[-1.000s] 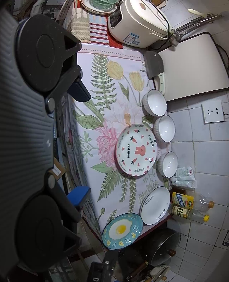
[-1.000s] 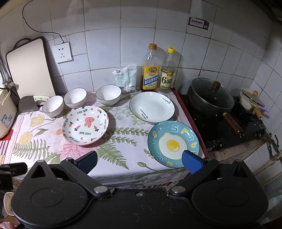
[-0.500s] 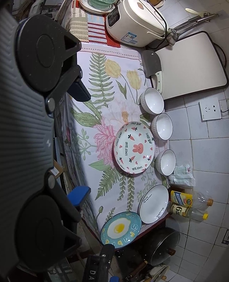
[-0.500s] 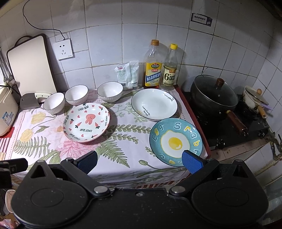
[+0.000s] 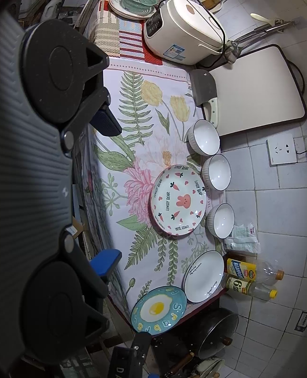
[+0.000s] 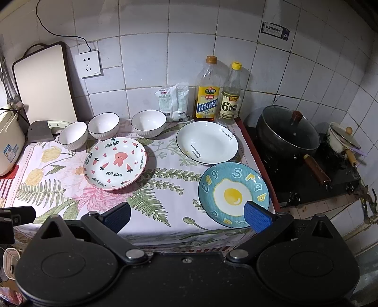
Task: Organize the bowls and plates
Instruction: 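Move both grippers to the rim of the pink Lovely Bear plate and close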
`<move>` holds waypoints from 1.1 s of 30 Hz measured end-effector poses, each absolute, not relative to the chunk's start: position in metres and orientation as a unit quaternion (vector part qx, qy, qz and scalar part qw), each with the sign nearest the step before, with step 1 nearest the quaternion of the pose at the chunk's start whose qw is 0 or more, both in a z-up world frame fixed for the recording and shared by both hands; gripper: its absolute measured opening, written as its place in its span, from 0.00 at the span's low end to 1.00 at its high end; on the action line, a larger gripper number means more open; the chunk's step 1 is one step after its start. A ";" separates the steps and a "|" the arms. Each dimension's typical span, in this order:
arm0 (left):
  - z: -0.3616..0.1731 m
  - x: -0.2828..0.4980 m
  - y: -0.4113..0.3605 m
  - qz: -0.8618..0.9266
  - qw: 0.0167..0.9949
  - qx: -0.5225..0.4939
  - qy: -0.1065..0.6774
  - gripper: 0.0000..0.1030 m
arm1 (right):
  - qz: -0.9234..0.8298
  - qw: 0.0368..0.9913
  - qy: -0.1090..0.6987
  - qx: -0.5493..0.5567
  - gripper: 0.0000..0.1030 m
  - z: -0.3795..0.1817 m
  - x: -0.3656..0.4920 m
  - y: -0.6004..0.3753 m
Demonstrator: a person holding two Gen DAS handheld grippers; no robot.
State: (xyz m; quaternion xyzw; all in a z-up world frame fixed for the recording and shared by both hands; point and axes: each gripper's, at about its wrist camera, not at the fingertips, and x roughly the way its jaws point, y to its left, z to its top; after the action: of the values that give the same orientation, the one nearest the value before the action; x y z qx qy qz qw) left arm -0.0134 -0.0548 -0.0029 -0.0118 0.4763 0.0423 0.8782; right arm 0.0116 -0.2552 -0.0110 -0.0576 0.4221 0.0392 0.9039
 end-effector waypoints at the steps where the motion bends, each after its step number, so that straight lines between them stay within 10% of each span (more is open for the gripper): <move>1: -0.003 -0.014 -0.055 0.043 0.879 -0.011 0.474 1.00 | 0.040 0.904 0.422 -0.057 1.00 -0.011 0.013 -0.256; 20: -0.022 0.014 -0.029 0.037 0.913 -0.072 0.399 0.98 | 0.172 0.936 0.307 -0.007 1.00 -0.049 0.055 -0.259; 33: -0.135 0.106 0.023 0.087 0.894 -0.119 0.424 0.88 | 0.234 0.903 0.359 0.022 0.92 -0.164 0.151 -0.213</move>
State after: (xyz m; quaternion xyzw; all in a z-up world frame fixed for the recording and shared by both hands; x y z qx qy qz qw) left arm 0.1063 0.0231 -0.1352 -0.1189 0.4240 0.0868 0.8936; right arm 0.1514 -0.2130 -0.1637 0.0219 0.3589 0.2336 0.9034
